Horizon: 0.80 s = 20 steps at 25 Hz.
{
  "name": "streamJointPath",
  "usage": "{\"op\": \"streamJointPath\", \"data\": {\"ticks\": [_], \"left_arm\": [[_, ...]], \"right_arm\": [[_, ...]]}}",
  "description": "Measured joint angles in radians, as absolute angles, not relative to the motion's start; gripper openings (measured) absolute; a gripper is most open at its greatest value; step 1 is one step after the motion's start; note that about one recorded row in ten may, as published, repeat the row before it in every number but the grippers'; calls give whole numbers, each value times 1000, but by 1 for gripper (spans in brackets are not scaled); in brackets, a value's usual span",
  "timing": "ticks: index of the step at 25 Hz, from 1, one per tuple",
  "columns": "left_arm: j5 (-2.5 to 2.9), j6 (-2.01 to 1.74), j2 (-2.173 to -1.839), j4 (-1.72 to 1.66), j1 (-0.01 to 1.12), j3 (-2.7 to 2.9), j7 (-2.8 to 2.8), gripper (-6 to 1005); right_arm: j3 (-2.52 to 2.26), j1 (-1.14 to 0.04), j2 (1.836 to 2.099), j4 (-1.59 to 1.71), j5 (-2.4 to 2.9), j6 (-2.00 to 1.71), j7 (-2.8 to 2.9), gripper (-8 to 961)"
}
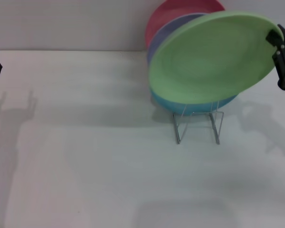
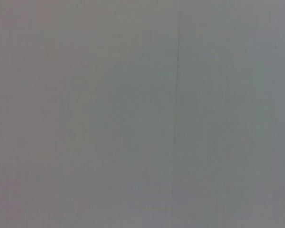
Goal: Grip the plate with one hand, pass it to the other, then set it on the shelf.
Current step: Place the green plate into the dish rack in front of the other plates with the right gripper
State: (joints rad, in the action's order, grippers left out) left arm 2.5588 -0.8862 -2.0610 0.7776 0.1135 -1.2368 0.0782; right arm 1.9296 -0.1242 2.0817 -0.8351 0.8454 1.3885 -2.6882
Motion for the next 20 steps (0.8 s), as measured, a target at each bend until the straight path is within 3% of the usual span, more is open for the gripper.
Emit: {"op": "streamJointPath", "data": {"ticks": [20], "left_arm": [[2568, -891, -2061, 766, 118, -1196, 78, 722]], "right_arm": [[1947, -137, 2079, -725, 853, 1401, -2789, 35]]}}
